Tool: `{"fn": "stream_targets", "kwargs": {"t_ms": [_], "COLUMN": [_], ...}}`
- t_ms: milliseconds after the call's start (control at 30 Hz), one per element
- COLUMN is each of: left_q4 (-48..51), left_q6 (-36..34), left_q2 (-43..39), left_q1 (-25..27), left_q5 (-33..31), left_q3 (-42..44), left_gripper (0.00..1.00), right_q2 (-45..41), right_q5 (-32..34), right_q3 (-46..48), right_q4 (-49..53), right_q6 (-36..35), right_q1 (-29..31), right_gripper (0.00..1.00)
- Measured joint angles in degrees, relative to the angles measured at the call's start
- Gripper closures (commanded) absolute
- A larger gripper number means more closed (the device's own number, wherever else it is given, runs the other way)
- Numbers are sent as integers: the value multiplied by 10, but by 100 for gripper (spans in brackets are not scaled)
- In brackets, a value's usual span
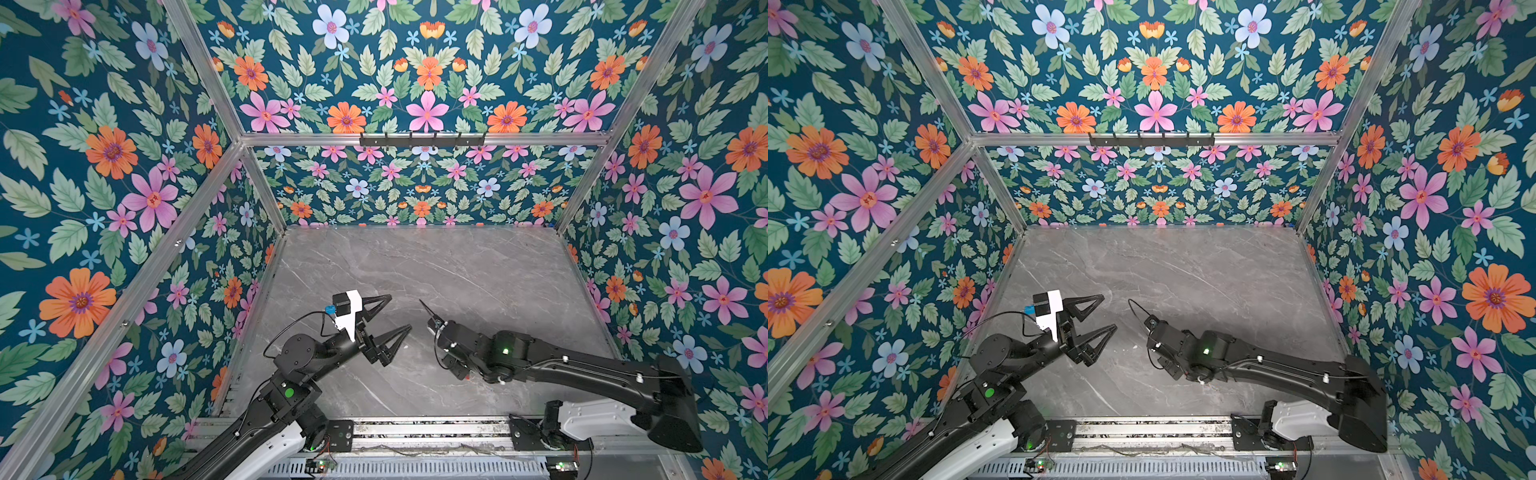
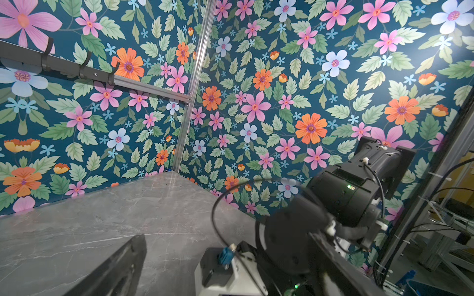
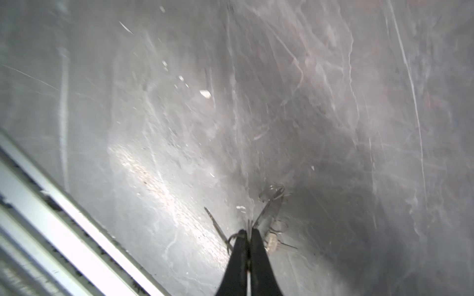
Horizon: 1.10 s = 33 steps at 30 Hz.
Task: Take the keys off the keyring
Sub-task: 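Lift the disc with the right gripper toward the left gripper, then grasp the disc rim with the left gripper while the right gripper holds it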
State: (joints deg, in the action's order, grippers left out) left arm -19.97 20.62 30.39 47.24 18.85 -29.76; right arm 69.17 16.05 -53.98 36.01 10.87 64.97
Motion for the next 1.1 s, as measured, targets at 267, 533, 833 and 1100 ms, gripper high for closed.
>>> {"fn": "stream_targets", "kwargs": {"t_ms": [267,533,833,1100], "left_q4": [14,15,1,-5], "left_q6": [-2,0,2,4], "left_q2": [57,110,152,177], "left_q1": [0,0,0,0], "left_q5": [29,90,172,202], "left_q3": [-35,-33,-40,-45], "left_gripper": [20,31,31,33], "right_q2": [-179,-222,-211,-196], "right_q5": [-148,-331,-486,-534], "right_q3": [74,94,83,65], "right_q4": [-144,-228,-292,-324], "right_q6": [-56,-79,-80,-74], "right_q1": [-73,-131,-173,-176], "right_gripper": [100,100,100,100]}}
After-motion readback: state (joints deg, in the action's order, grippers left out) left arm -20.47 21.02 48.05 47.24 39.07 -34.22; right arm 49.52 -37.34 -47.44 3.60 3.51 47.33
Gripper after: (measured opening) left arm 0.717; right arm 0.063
